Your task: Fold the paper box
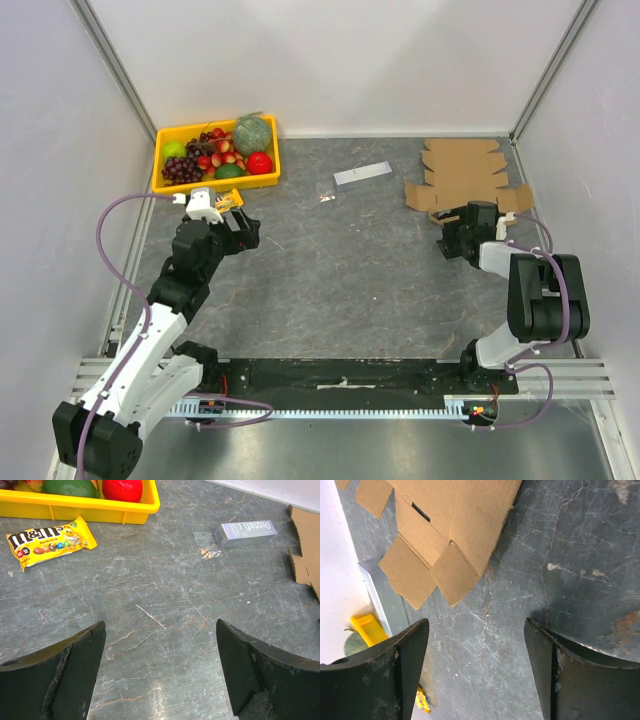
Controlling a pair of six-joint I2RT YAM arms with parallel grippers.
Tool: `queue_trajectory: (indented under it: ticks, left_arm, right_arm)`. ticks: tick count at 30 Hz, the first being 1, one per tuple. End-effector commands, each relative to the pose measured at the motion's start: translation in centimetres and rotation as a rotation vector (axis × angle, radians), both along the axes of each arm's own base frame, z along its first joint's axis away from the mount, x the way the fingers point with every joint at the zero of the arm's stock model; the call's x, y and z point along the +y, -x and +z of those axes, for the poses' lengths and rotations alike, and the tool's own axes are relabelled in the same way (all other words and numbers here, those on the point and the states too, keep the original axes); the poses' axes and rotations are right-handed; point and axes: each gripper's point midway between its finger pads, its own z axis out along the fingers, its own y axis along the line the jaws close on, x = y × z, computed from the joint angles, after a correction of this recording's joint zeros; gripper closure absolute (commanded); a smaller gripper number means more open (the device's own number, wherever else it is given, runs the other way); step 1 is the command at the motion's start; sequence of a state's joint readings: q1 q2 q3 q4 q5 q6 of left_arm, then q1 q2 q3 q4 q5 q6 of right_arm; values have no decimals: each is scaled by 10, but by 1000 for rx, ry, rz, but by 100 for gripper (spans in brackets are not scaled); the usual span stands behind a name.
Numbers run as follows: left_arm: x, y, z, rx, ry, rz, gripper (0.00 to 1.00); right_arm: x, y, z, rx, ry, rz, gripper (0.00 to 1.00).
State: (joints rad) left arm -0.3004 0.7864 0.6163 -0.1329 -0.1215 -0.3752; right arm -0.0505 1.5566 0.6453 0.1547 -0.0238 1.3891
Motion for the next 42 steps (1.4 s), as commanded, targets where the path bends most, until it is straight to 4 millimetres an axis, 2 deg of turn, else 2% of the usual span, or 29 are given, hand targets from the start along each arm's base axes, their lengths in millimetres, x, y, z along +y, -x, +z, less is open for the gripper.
queue_trajectory:
  ticks: [1, 7, 12, 16, 17, 27, 36, 42]
  left_arm:
    - [-7, -2, 12, -26, 42, -20, 5]
    - [-9, -1, 7, -16, 43, -34, 6]
    - [-11, -1, 9, -19, 41, -43, 7]
    - [-11, -1, 9, -21, 41, -45, 8]
    - [-11, 0, 9, -21, 41, -45, 8]
    - [-13, 1, 8, -18, 44, -57, 9]
    - [-14, 1, 8, -17, 46, -64, 9]
    - [-15, 1, 8, -19, 46, -66, 9]
  right_arm:
    - [3, -4, -12, 9, -92, -85, 16]
    - [8, -8, -25, 33, -156, -147, 20]
    - [16, -13, -28, 41, -190, -165, 24]
    - [8, -14, -31, 47, -196, -235, 29]
    - [18, -13, -31, 49, -196, -222, 30]
    - [10, -14, -42, 47, -212, -305, 36]
    - [3, -19, -44, 18, -233, -361, 36]
    - [-8, -17, -40, 11, -213, -404, 36]
